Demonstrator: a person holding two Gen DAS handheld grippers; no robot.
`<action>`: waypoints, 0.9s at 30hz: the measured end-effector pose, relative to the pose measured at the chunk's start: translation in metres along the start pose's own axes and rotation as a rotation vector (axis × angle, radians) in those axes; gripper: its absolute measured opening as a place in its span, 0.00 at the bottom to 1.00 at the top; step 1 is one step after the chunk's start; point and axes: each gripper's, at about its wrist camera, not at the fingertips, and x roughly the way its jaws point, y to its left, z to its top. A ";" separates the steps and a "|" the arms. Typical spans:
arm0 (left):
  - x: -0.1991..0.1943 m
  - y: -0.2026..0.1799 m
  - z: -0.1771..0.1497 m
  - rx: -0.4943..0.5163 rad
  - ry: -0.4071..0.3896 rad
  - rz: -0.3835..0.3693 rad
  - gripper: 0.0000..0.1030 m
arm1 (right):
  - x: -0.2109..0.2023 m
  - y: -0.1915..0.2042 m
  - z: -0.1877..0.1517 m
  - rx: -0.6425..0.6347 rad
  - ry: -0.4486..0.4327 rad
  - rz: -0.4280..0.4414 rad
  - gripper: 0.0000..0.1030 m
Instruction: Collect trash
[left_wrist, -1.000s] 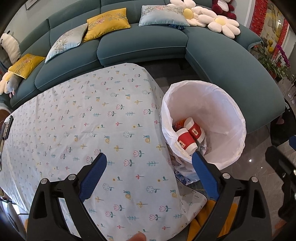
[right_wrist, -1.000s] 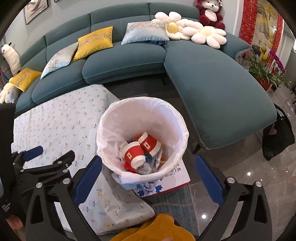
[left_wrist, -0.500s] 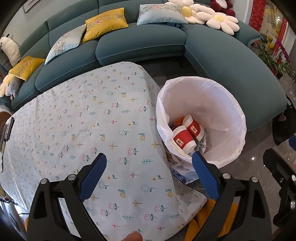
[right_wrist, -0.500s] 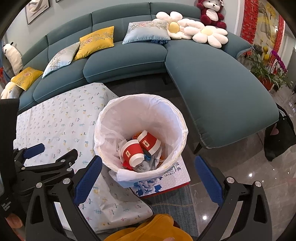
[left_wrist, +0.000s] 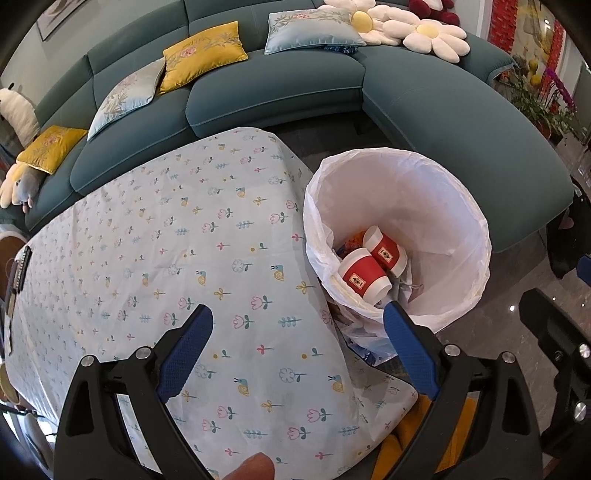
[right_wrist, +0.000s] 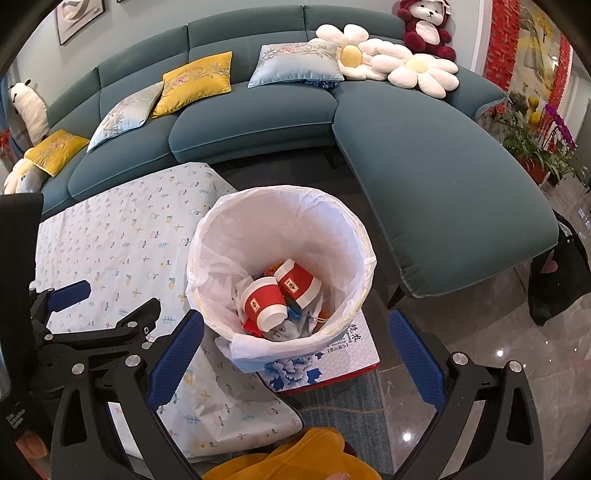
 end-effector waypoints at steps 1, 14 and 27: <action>0.000 0.001 0.000 -0.006 0.003 0.002 0.87 | 0.000 0.000 0.000 -0.002 -0.001 0.000 0.94; -0.002 0.004 -0.002 -0.024 0.000 0.031 0.87 | -0.002 0.003 -0.001 -0.018 -0.008 0.000 0.94; -0.004 -0.001 -0.007 -0.020 0.000 0.038 0.87 | 0.000 0.001 -0.007 -0.019 -0.004 -0.009 0.93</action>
